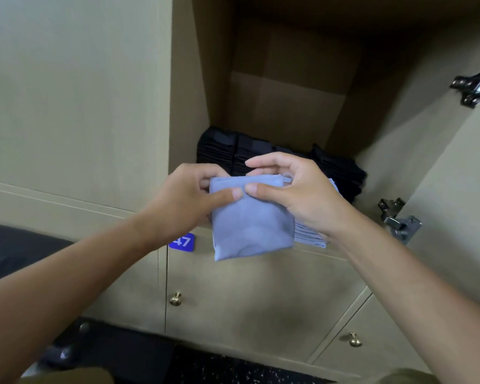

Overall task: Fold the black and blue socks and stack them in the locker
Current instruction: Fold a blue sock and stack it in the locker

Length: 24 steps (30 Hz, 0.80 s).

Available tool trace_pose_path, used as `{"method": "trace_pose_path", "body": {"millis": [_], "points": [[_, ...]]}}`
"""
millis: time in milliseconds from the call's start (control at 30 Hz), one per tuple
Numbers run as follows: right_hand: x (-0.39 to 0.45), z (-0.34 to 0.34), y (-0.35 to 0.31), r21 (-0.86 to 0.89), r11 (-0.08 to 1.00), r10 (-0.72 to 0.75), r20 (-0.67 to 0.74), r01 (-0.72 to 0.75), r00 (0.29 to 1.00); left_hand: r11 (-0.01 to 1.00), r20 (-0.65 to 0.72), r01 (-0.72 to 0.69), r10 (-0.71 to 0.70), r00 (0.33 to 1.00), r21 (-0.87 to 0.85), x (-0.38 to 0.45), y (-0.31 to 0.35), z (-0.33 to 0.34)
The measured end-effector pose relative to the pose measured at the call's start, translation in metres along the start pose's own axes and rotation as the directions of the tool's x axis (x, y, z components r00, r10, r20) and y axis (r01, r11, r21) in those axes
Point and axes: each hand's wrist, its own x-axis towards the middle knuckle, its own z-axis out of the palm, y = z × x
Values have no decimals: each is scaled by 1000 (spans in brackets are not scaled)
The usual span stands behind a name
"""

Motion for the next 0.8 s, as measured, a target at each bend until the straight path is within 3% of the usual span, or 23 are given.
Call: {"method": "trace_pose_path", "body": {"millis": [133,233,400,533,700,800], "points": [[2,-17,1,48,997,63,-17,-63,998,995,-102,41,-50,994,-90,11,6,8],[3,-32,5,85,990,116,-42,-112,992,962,-173,95,-142,975,-257,23,9,12],[3,-46,11,272,956,169,-196,-112,966,896,-182,124,-220,958,-427,39,17,25],[4,-56,18,401,914,225,-392,-55,892,929,-202,56,-138,970,-365,49,23,37],[9,-65,30,464,885,288,-572,14,768,990,13,-70,72,997,-124,50,30,53],[10,-70,37,454,890,287,-619,35,731,992,33,-101,104,994,-76,54,29,63]]}}
